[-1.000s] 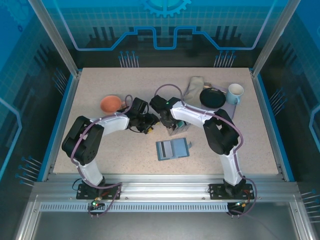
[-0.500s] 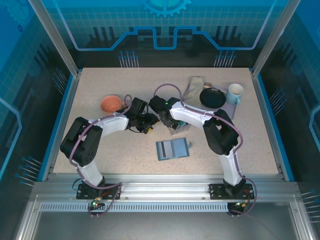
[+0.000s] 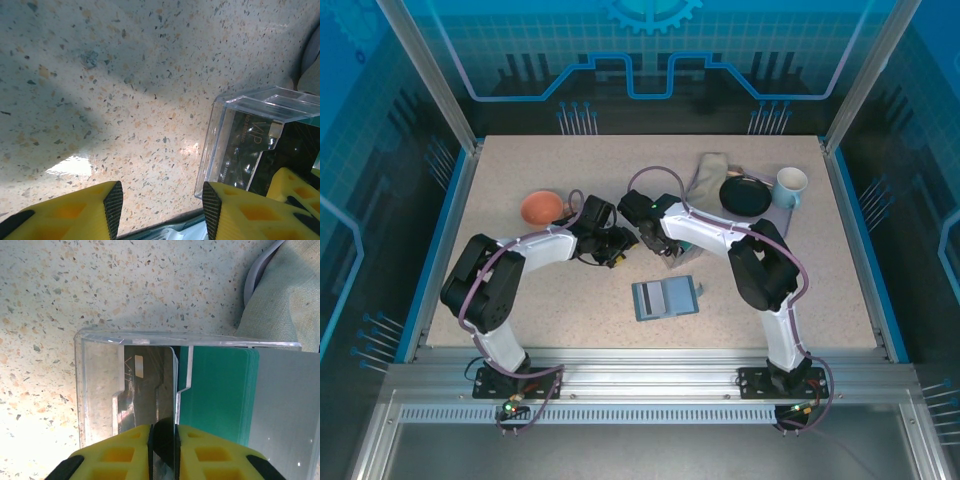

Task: Put the credit cards into the card holder

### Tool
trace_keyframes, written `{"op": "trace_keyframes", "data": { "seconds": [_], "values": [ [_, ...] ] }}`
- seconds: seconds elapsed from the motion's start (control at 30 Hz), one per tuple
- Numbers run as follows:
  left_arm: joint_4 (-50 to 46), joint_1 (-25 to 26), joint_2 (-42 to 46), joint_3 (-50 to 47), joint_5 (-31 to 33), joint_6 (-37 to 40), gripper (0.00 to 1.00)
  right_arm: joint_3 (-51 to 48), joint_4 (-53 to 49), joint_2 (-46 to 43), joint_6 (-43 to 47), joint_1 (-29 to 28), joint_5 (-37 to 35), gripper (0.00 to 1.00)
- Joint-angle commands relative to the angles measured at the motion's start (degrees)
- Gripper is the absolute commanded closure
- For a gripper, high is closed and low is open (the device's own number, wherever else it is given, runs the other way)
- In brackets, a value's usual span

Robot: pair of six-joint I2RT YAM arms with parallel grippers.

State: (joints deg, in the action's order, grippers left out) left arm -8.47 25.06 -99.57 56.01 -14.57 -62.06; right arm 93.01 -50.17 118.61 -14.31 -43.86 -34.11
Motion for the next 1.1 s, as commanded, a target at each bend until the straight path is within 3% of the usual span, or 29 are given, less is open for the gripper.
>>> {"op": "trace_keyframes", "data": {
  "seconds": [0.0,0.53,0.7,1.07],
  "values": [
    [-0.98,-0.36,1.84,-1.03,0.51,-0.33,0.51,-0.09,-1.86,-2.72,-0.22,-0.62,-1.22,0.81],
    [-1.21,-0.39,1.58,-0.72,0.11,-0.27,0.51,-1.31,-0.98,-2.08,0.51,1.31,0.12,0.80],
    [-1.03,-0.38,1.48,-0.52,-0.08,-0.17,0.51,-1.47,-0.36,-1.21,1.02,1.75,1.46,0.64],
    [-1.35,-0.36,0.78,0.04,-0.29,-0.13,0.51,-0.24,0.16,2.16,2.68,1.98,-1.72,0.64]
  ]
}}
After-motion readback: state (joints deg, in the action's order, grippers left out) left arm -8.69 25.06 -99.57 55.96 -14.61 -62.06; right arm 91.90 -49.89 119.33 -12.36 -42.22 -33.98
